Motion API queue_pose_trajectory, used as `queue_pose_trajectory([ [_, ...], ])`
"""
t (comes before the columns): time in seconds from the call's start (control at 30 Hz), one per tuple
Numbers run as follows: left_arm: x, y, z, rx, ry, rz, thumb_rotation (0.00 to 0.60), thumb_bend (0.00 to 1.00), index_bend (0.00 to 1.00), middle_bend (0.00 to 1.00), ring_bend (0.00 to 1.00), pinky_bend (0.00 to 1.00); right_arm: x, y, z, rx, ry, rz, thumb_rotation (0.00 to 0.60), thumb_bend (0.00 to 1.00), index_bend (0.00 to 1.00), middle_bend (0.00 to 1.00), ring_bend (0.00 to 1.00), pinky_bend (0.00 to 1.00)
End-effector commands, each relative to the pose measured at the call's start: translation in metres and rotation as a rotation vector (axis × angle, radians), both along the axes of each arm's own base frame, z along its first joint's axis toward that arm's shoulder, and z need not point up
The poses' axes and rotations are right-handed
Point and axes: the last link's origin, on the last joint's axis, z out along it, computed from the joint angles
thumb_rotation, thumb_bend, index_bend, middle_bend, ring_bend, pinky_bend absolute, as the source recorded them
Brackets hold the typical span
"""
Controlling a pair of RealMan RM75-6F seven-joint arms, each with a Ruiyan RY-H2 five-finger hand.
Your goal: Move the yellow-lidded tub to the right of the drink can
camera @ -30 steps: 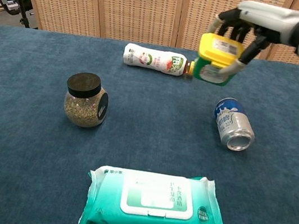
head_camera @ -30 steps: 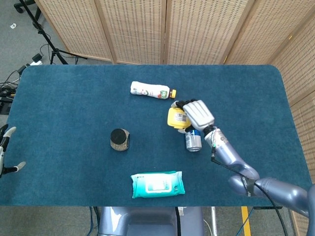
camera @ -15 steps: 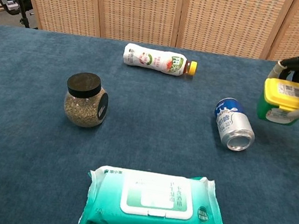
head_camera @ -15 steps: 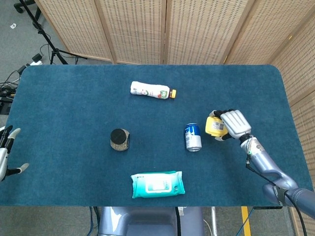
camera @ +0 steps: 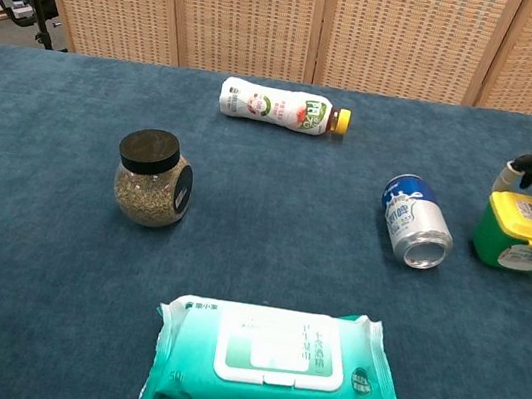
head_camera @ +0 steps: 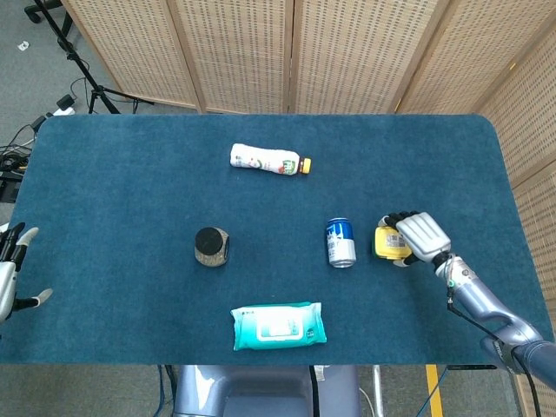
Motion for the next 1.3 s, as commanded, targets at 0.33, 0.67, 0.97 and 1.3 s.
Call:
queue_pose_trajectory([
  [0.33,0.002,-0.003,0.0,-0.003,-0.001,-0.009,0.6,0.0,0.0,0.0,0.0,0.0,-0.021,0.016,0.025,-0.011,-0.007,-0.016,0.6,0.1,0.04,0.0,0.0,0.26],
  [0.67,0.003,-0.005,0.001,0.004,-0.005,-0.016,0.6,0.0,0.0,0.0,0.0,0.0,-0.037,0.032,0.03,-0.027,-0.079,-0.034,0.6,0.09,0.04,0.01,0.0,0.26],
  [0.97,0.001,-0.004,0.0,0.011,-0.005,-0.004,0.6,0.0,0.0,0.0,0.0,0.0,-0.027,0.025,0.007,-0.045,-0.136,0.007,0.6,0.1,0.17,0.15,0.13,0.26],
  [1.3,0.0,-0.003,0.0,0.009,-0.002,0.002,0.6,0.0,0.0,0.0,0.0,0.0,-0.021,0.019,-0.011,-0.092,-0.216,0.02,0.6,0.32,0.36,0.39,0.35,0.29],
])
